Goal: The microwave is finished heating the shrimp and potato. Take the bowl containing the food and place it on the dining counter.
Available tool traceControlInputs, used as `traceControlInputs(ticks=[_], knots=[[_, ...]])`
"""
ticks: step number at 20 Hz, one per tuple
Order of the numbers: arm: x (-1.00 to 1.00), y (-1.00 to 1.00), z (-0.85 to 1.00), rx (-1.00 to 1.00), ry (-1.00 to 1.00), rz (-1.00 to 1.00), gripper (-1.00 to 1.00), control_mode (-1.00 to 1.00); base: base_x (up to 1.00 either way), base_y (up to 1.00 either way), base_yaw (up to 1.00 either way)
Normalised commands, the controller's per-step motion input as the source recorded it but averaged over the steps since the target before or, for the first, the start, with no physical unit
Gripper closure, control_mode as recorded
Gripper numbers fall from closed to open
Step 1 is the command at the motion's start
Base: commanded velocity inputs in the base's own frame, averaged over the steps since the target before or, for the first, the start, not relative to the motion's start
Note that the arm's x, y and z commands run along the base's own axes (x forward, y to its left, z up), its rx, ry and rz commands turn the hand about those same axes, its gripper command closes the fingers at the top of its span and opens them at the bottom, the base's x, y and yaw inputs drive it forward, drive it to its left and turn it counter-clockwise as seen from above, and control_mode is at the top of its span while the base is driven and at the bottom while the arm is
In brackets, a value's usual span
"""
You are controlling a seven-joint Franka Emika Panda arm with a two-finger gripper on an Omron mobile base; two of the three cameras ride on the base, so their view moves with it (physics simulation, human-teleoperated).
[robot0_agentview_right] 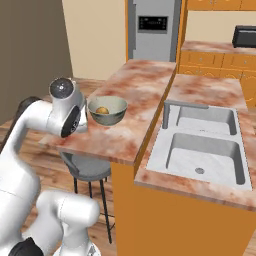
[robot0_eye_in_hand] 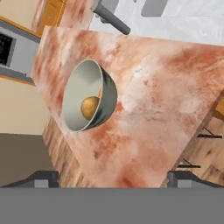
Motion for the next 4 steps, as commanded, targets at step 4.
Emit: traceControlInputs(ticks=[4], knots=[[-1.0,0.71,0.0,-0.19,-0.15,0.16,-1.0,-1.0,0.0,0.0,0.0]])
